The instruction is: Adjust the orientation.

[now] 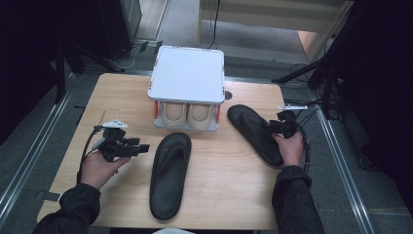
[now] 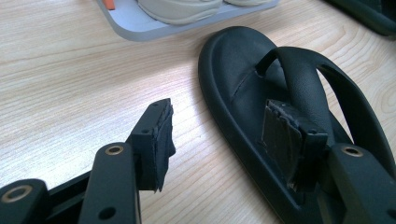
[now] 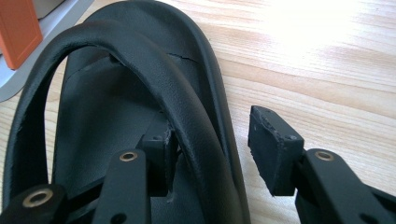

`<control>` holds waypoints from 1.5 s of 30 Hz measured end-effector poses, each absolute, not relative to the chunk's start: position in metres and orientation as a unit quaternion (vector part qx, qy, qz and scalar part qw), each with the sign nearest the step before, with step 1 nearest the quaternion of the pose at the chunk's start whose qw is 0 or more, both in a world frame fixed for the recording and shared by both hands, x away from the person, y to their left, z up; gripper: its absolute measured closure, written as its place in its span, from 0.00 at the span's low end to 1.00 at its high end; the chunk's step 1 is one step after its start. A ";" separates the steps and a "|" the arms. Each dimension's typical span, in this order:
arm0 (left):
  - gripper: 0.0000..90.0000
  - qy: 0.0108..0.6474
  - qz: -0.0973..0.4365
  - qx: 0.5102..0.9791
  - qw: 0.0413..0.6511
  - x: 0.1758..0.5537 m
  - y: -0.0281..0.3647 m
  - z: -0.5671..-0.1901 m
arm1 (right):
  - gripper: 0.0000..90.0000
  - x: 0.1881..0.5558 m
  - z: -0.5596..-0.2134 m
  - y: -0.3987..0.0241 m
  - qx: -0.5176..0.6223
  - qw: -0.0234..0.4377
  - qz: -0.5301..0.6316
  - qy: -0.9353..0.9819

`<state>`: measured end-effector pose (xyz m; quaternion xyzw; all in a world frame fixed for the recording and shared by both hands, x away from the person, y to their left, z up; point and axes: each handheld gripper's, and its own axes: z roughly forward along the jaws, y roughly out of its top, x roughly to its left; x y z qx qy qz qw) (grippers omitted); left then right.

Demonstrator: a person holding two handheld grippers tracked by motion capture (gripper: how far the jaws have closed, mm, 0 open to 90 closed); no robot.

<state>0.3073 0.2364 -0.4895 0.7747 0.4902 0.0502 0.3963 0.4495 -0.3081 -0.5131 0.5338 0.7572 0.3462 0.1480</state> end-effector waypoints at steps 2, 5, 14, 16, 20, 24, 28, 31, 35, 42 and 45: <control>0.48 0.490 0.049 0.775 0.396 0.307 0.236 -0.489 | 0.63 0.450 -0.514 -0.307 0.535 0.145 0.344 0.757; 0.48 0.490 0.050 0.774 0.397 0.307 0.236 -0.489 | 0.68 0.450 -0.513 -0.305 0.534 0.146 0.344 0.758; 0.48 0.490 0.051 0.775 0.397 0.307 0.236 -0.489 | 0.80 0.446 -0.509 -0.298 0.534 0.177 0.323 0.761; 0.48 0.490 0.051 0.774 0.397 0.307 0.236 -0.489 | 0.83 0.445 -0.508 -0.298 0.534 0.180 0.319 0.762; 0.48 0.490 0.052 0.774 0.397 0.307 0.236 -0.489 | 0.85 0.444 -0.506 -0.298 0.535 0.182 0.318 0.761; 0.48 0.490 0.054 0.774 0.397 0.307 0.236 -0.489 | 0.88 0.442 -0.503 -0.297 0.531 0.190 0.316 0.763; 0.48 0.489 0.054 0.774 0.398 0.307 0.237 -0.489 | 0.89 0.439 -0.500 -0.296 0.529 0.191 0.321 0.762; 0.48 0.491 0.053 0.772 0.401 0.307 0.237 -0.488 | 0.89 0.435 -0.496 -0.293 0.526 0.191 0.328 0.761; 0.48 0.490 0.053 0.773 0.401 0.307 0.237 -0.488 | 0.89 0.429 -0.491 -0.289 0.517 0.192 0.328 0.767; 0.48 0.490 0.052 0.773 0.401 0.307 0.236 -0.487 | 0.90 0.422 -0.484 -0.290 0.519 0.180 0.338 0.764; 0.48 0.490 0.054 0.772 0.402 0.308 0.236 -0.487 | 0.90 0.416 -0.480 -0.290 0.520 0.183 0.343 0.761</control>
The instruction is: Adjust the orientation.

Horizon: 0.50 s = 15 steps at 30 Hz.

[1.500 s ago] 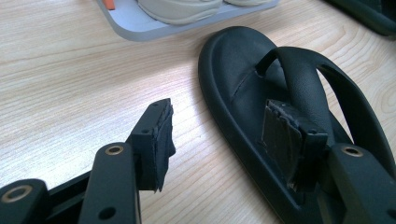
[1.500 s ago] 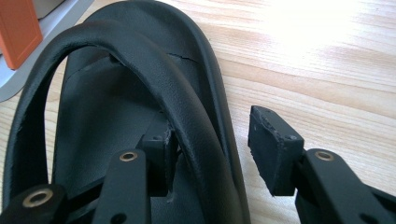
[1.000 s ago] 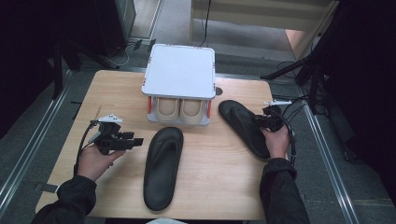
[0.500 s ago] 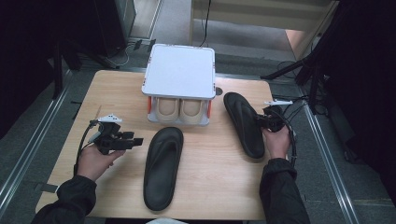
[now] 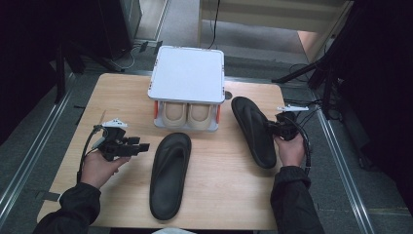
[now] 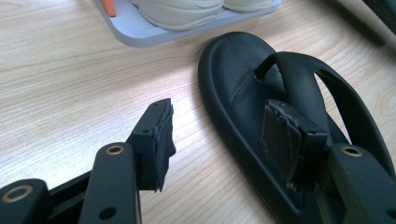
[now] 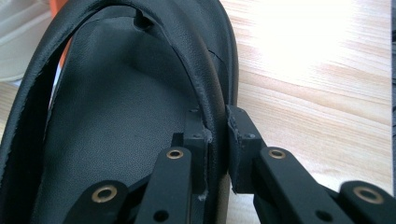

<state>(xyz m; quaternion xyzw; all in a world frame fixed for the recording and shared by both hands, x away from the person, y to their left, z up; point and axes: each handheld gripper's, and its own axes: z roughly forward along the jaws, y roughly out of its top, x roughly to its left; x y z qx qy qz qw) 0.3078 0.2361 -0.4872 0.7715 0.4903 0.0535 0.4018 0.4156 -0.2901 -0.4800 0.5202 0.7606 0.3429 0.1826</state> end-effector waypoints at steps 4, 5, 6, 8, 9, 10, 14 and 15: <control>0.49 0.490 0.054 0.771 0.402 0.308 0.235 -0.487 | 0.90 0.407 -0.476 -0.291 0.525 0.181 0.347 0.756; 0.49 0.490 0.054 0.772 0.402 0.308 0.235 -0.487 | 0.90 0.405 -0.474 -0.291 0.526 0.177 0.350 0.755; 0.49 0.489 0.054 0.772 0.402 0.308 0.234 -0.487 | 0.90 0.404 -0.474 -0.291 0.526 0.175 0.354 0.753; 0.49 0.489 0.054 0.772 0.402 0.309 0.234 -0.487 | 0.90 0.398 -0.471 -0.289 0.527 0.169 0.357 0.752; 0.49 0.490 0.054 0.772 0.402 0.309 0.234 -0.487 | 0.90 0.396 -0.470 -0.288 0.526 0.169 0.358 0.753; 0.49 0.489 0.055 0.772 0.402 0.309 0.234 -0.487 | 0.90 0.392 -0.469 -0.286 0.525 0.169 0.358 0.754; 0.49 0.488 0.054 0.773 0.401 0.309 0.234 -0.487 | 0.90 0.380 -0.467 -0.278 0.523 0.158 0.358 0.757; 0.49 0.488 0.054 0.774 0.400 0.309 0.234 -0.487 | 0.90 0.377 -0.466 -0.276 0.523 0.155 0.359 0.757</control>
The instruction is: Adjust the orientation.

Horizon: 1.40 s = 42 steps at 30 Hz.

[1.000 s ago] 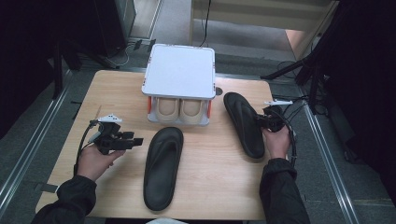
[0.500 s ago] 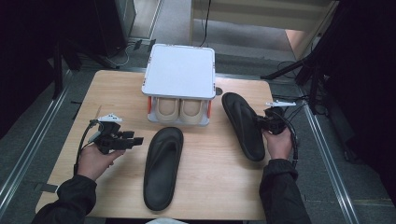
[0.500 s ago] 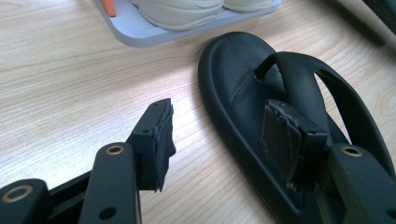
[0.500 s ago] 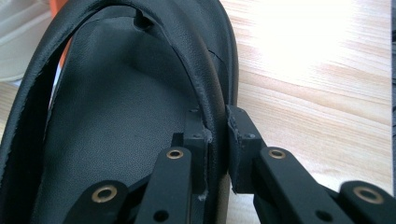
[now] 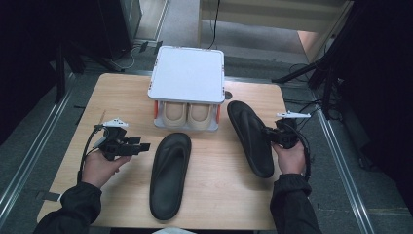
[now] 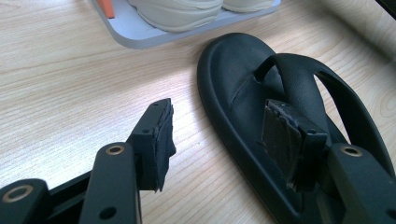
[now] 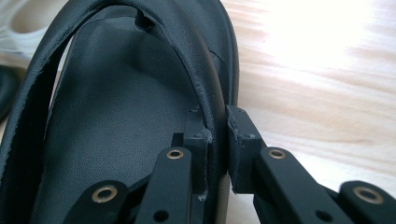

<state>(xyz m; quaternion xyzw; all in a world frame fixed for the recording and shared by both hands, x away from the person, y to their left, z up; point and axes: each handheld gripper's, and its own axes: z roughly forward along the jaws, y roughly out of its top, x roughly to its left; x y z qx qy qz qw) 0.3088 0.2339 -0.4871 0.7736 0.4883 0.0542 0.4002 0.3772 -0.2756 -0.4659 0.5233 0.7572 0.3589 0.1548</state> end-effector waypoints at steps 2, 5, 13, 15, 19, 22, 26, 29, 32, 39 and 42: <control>0.49 0.488 0.054 0.774 0.401 0.309 0.234 -0.487 | 0.90 0.372 -0.465 -0.271 0.520 0.148 0.361 0.760; 0.49 0.489 0.054 0.772 0.402 0.309 0.234 -0.487 | 0.90 0.362 -0.463 -0.264 0.516 0.142 0.361 0.763; 0.49 0.487 0.054 0.773 0.402 0.309 0.233 -0.487 | 0.90 0.339 -0.462 -0.243 0.503 0.129 0.361 0.775; 0.49 0.487 0.054 0.774 0.402 0.309 0.233 -0.487 | 0.90 0.335 -0.463 -0.238 0.500 0.125 0.361 0.778; 0.49 0.486 0.053 0.774 0.402 0.309 0.233 -0.487 | 0.90 0.327 -0.468 -0.227 0.493 0.114 0.356 0.785; 0.49 0.486 0.053 0.774 0.402 0.309 0.233 -0.487 | 0.90 0.323 -0.472 -0.220 0.489 0.108 0.351 0.791; 0.49 0.485 0.053 0.775 0.402 0.309 0.233 -0.487 | 0.90 0.317 -0.475 -0.212 0.484 0.103 0.348 0.796; 0.49 0.484 0.051 0.775 0.403 0.309 0.232 -0.487 | 0.90 0.315 -0.478 -0.207 0.480 0.099 0.345 0.800; 0.49 0.483 0.051 0.776 0.403 0.309 0.231 -0.487 | 0.89 0.314 -0.483 -0.202 0.477 0.095 0.336 0.806; 0.49 0.483 0.051 0.776 0.403 0.309 0.231 -0.487 | 0.88 0.315 -0.492 -0.193 0.474 0.092 0.324 0.814; 0.49 0.482 0.051 0.776 0.403 0.309 0.231 -0.487 | 0.88 0.315 -0.495 -0.189 0.471 0.091 0.318 0.818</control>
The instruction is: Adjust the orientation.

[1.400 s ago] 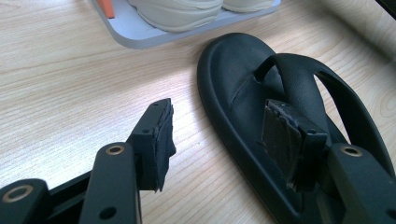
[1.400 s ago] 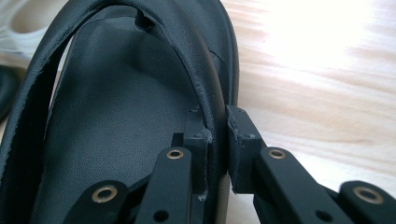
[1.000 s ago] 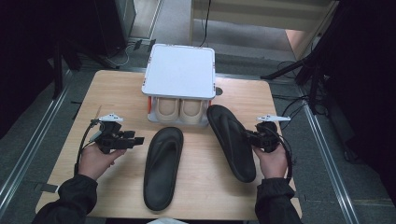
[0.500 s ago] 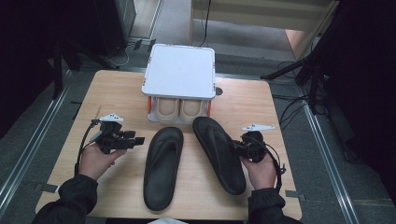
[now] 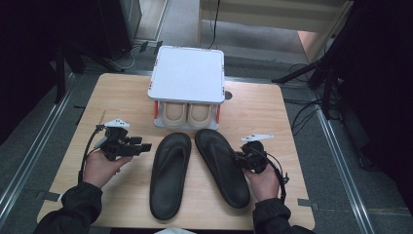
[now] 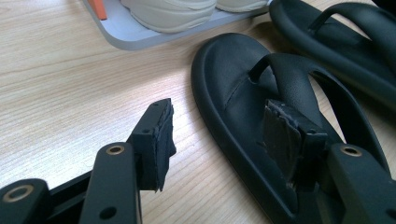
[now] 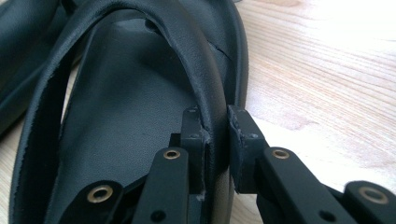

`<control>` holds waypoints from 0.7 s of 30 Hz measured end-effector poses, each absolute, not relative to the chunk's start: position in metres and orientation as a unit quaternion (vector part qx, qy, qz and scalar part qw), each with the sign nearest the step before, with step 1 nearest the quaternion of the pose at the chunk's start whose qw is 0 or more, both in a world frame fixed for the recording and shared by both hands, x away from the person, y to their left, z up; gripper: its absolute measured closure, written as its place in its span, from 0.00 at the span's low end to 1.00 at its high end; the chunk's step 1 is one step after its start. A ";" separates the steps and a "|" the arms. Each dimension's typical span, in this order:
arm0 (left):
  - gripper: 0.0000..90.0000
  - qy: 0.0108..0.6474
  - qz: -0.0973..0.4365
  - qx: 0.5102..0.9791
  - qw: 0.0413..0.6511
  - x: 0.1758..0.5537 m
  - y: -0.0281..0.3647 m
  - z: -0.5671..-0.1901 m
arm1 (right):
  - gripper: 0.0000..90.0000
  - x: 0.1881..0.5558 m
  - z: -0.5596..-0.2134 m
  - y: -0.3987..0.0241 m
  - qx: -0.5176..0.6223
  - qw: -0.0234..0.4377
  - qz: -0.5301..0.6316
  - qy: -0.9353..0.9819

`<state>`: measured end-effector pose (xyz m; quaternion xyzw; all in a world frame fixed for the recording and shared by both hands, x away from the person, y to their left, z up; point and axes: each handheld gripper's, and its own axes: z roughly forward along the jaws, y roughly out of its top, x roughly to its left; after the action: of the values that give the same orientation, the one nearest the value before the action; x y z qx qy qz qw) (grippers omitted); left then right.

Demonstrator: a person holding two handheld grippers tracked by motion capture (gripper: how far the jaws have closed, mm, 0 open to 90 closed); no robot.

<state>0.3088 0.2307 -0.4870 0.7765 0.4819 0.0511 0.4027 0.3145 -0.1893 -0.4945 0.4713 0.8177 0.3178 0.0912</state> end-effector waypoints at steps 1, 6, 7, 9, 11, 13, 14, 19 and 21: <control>0.49 0.482 0.050 0.777 0.402 0.309 0.231 -0.487 | 0.87 0.315 -0.495 -0.189 0.469 0.092 0.316 0.819; 0.49 0.482 0.050 0.776 0.403 0.309 0.231 -0.487 | 0.83 0.314 -0.500 -0.186 0.468 0.086 0.310 0.823; 0.49 0.482 0.050 0.776 0.403 0.309 0.231 -0.487 | 0.82 0.314 -0.500 -0.186 0.466 0.085 0.311 0.824; 0.49 0.482 0.051 0.777 0.403 0.309 0.231 -0.487 | 0.81 0.314 -0.501 -0.186 0.465 0.082 0.314 0.824; 0.49 0.483 0.052 0.776 0.404 0.309 0.231 -0.487 | 0.77 0.314 -0.500 -0.187 0.462 0.081 0.320 0.823; 0.49 0.483 0.053 0.775 0.403 0.309 0.231 -0.487 | 0.73 0.313 -0.497 -0.189 0.462 0.077 0.336 0.817; 0.49 0.483 0.055 0.775 0.403 0.309 0.232 -0.487 | 0.73 0.312 -0.494 -0.191 0.459 0.078 0.345 0.815; 0.49 0.484 0.056 0.775 0.403 0.309 0.232 -0.486 | 0.71 0.308 -0.483 -0.198 0.448 0.077 0.372 0.809; 0.49 0.484 0.057 0.775 0.403 0.309 0.233 -0.486 | 0.73 0.306 -0.479 -0.202 0.444 0.071 0.382 0.807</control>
<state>0.3088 0.2326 -0.4863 0.7751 0.4835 0.0566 0.4027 0.3060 -0.2016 -0.4789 0.4443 0.8073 0.3820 0.0710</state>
